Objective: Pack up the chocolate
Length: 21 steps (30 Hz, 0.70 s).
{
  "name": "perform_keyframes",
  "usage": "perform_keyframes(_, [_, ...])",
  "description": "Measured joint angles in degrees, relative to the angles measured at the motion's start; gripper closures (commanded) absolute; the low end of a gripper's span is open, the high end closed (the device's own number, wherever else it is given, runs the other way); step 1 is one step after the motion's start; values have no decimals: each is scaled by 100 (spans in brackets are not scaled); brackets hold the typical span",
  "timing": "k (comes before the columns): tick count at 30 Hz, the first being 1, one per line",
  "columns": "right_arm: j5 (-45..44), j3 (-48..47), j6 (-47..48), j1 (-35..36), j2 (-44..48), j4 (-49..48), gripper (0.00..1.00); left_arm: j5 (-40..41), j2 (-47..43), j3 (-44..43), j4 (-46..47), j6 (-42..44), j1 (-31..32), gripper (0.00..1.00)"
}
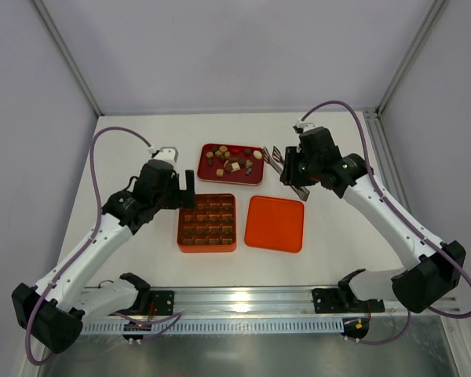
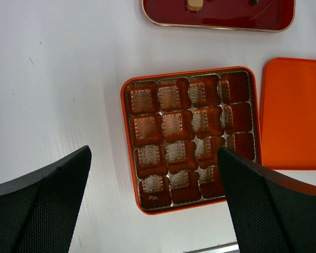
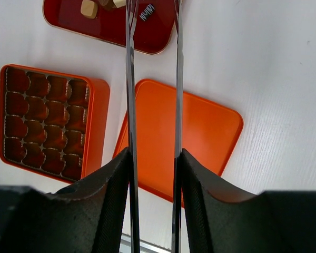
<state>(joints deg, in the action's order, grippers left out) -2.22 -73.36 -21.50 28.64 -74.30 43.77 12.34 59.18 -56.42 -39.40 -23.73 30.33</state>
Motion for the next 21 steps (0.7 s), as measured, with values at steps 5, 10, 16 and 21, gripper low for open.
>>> perform_keyframes(5, [-22, -72, 96, 142, -280, 122, 58, 87, -7, 15, 9, -136, 0, 0])
perform_keyframes(10, [-70, -365, 243, 365, -870, 181, 59, 140, -57, 138, 92, -330, 0, 1])
perform_keyframes(16, [-94, -743, 341, 466, -1515, 175, 59, 103, -33, 236, 116, -437, 0, 1])
perform_keyframes(21, [-144, -1222, 343, 540, -2129, 48, 59, 125, -94, 236, 151, -435, 0, 0])
